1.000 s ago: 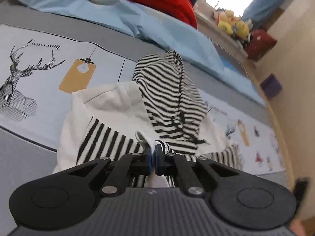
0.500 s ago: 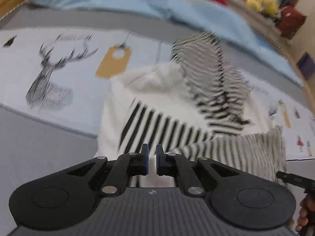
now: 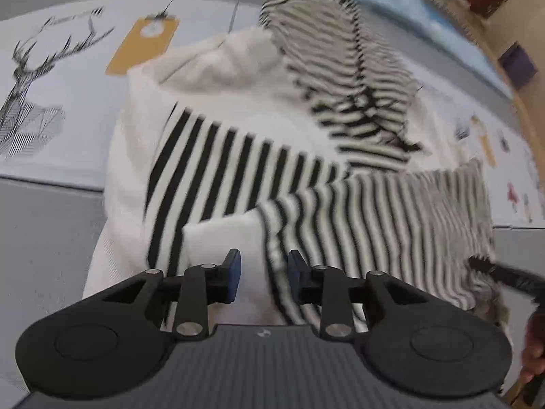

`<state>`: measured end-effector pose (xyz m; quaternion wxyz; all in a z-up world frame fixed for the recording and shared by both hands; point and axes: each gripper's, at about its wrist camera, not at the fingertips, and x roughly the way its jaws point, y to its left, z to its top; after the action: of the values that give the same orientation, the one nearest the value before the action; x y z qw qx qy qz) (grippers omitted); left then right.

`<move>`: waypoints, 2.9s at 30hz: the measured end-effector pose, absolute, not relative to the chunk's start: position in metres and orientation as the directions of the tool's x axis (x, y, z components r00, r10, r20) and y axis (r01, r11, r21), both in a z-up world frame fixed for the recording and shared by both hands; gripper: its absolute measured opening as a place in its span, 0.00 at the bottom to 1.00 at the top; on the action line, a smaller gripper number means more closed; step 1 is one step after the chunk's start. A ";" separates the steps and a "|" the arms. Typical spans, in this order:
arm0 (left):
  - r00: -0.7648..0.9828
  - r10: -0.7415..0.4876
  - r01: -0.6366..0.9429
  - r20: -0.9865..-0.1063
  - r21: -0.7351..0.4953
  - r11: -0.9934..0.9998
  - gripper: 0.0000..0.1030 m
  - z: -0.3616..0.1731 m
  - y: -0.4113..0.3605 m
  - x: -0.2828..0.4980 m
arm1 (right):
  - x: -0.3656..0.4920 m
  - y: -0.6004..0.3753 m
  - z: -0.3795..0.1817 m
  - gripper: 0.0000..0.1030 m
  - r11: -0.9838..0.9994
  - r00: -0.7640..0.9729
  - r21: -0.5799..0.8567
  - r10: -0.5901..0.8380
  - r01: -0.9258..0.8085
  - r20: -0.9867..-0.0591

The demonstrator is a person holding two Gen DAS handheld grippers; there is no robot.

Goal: Fold small clothes

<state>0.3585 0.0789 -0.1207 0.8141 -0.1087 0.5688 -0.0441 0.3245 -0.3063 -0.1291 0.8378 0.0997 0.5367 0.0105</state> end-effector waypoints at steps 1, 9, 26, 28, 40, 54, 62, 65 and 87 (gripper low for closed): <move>0.352 -0.202 -0.048 -0.914 -0.233 0.971 0.36 -0.120 0.077 0.359 | 0.324 -0.303 -0.130 0.40 0.981 0.415 0.181 0.137 0.069 -0.900; 0.335 -0.154 -0.034 -0.930 -0.175 0.984 0.42 -0.127 0.068 0.363 | 0.322 -0.299 -0.130 0.40 0.978 0.405 0.198 0.157 0.062 -0.901; 0.541 -0.091 -0.096 -0.836 -0.169 0.981 0.41 -0.086 0.054 0.361 | 0.309 -0.301 -0.092 0.40 0.963 0.511 0.252 0.172 0.091 -0.842; 0.584 -0.081 -0.081 -0.808 -0.158 0.984 0.37 -0.078 0.051 0.360 | 0.309 -0.301 -0.089 0.40 0.962 0.522 0.255 0.170 0.094 -0.836; 0.722 -0.102 0.002 -0.684 -0.145 0.989 0.13 -0.047 0.025 0.488 | 0.317 -0.325 -0.070 0.14 0.924 0.605 0.351 0.193 0.154 -0.772; 0.629 0.027 -0.145 -0.777 -0.083 0.986 0.61 -0.131 0.013 0.674 | 0.329 -0.344 -0.075 0.15 0.916 0.577 0.367 0.214 0.162 -0.788; 0.696 0.020 0.050 -0.718 0.077 0.996 0.11 -0.123 -0.001 0.651 | 0.330 -0.346 -0.079 0.15 0.912 0.562 0.373 0.223 0.167 -0.797; 0.781 -0.064 0.175 -0.622 0.119 0.977 0.11 -0.093 -0.010 0.592 | 0.330 -0.347 -0.078 0.15 0.911 0.565 0.374 0.219 0.173 -0.795; 0.698 -0.205 0.017 -0.686 -0.270 0.963 0.65 -0.055 0.052 0.331 | 0.320 -0.343 -0.071 0.15 0.904 0.603 0.389 0.214 0.175 -0.769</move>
<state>0.3313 0.0521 -0.0550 0.9133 -0.1222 0.3838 -0.0609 0.3200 -0.3433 -0.0707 0.8681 0.2186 0.4456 0.0112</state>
